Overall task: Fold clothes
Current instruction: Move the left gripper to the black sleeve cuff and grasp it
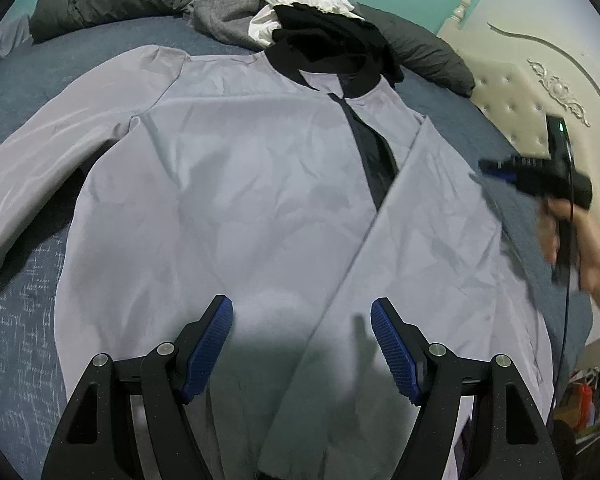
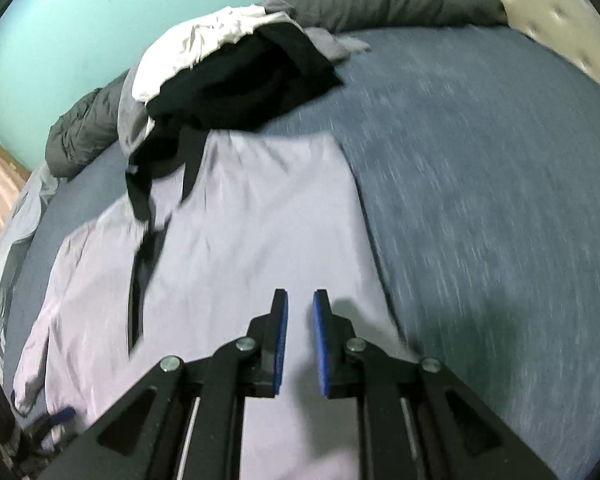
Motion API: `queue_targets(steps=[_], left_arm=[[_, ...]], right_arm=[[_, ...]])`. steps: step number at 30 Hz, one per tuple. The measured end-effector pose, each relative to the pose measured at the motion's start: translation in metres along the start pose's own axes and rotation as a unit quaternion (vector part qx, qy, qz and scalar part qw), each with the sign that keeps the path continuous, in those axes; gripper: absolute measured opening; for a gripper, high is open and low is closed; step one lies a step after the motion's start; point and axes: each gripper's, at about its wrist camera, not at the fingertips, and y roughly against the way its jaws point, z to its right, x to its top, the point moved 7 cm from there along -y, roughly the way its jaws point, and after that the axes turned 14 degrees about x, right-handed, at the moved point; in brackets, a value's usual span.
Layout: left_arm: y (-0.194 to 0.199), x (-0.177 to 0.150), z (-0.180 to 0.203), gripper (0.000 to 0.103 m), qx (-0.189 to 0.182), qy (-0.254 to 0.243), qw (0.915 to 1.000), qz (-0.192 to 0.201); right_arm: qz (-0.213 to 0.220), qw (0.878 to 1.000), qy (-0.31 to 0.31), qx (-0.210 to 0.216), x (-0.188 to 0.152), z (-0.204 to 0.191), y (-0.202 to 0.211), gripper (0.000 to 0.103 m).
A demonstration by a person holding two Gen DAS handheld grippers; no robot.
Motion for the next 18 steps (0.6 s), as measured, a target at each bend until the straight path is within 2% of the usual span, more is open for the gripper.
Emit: queue_targets(steps=[5, 8, 11, 14, 18], left_arm=[[0.004, -0.014, 0.004, 0.075, 0.002, -0.019, 0.9998, -0.007], [0.005, -0.023, -0.002, 0.075, 0.003, -0.017, 0.9998, -0.013], [0.013, -0.026, -0.008, 0.075, 0.002, -0.011, 0.9999, -0.009], [0.021, -0.026, -0.016, 0.075, 0.012, -0.011, 0.9999, -0.002], [0.032, -0.028, -0.030, 0.075, 0.025, 0.003, 0.9997, 0.002]], right_arm=[[-0.030, 0.999, -0.027, -0.017, -0.042, 0.025, -0.012, 0.012], [-0.012, 0.999, -0.037, -0.023, -0.049, 0.025, -0.006, 0.012], [0.027, 0.999, -0.029, -0.005, -0.050, 0.000, 0.013, 0.012], [0.048, 0.998, -0.022, 0.021, -0.061, -0.028, 0.026, 0.012], [0.052, 0.997, -0.020, 0.055, -0.088, -0.064, 0.032, 0.012]])
